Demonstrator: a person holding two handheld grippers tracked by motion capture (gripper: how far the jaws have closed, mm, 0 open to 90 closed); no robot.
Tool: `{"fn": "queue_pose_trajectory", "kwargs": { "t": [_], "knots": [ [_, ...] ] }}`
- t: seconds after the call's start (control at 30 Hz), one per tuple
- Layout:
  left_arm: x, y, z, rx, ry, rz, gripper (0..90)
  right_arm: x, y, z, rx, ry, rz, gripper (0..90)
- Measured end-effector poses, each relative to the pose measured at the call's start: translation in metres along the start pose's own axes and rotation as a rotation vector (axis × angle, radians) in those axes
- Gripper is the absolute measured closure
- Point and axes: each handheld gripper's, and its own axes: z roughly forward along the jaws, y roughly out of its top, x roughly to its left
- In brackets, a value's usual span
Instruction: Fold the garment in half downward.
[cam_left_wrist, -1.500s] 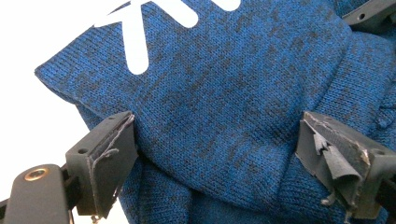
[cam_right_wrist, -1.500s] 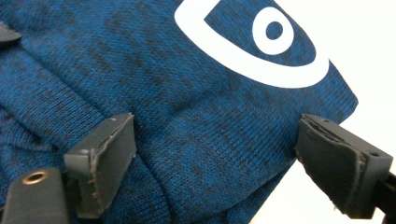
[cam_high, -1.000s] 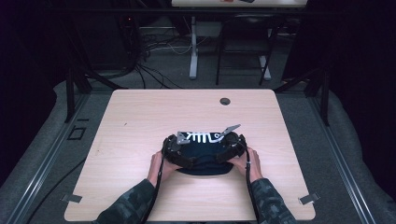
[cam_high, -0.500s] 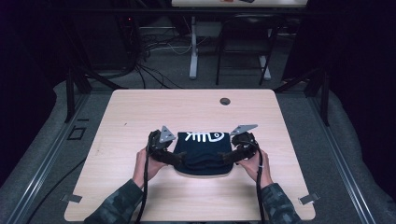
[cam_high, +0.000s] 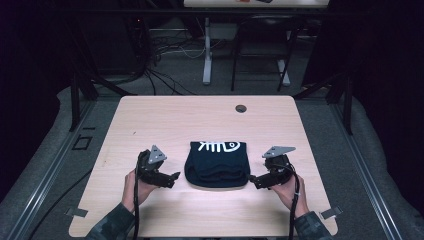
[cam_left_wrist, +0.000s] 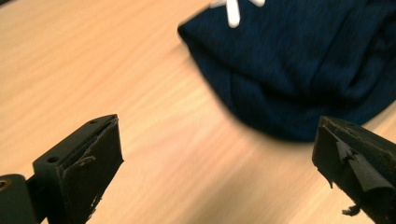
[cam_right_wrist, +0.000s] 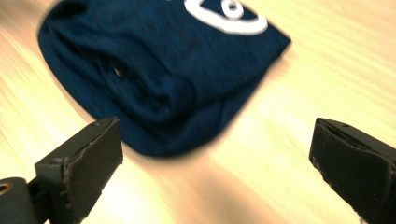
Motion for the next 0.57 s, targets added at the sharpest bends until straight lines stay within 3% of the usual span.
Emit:
{"fn": "queue_pose_trajectory", "kwargs": {
  "t": [0.2, 0.37, 0.43, 0.57],
  "knots": [
    [0.005, -0.025, 0.002, 0.032, -0.014, -0.038, 1.1, -0.008, -0.029, 0.001, 0.037, -0.016, 0.039, 2.4],
    [0.006, -0.042, 0.007, 0.056, -0.019, -0.042, 0.4, -0.012, -0.051, 0.008, 0.085, -0.033, 0.065, 2.8],
    [0.007, -0.047, 0.011, 0.076, -0.018, -0.046, 0.2, -0.014, -0.057, 0.012, 0.113, -0.046, 0.061, 3.5],
    [0.014, -0.054, 0.017, 0.099, -0.034, -0.067, 0.2, -0.015, -0.065, 0.015, 0.114, -0.078, 0.070, 3.9]
  ]
}}
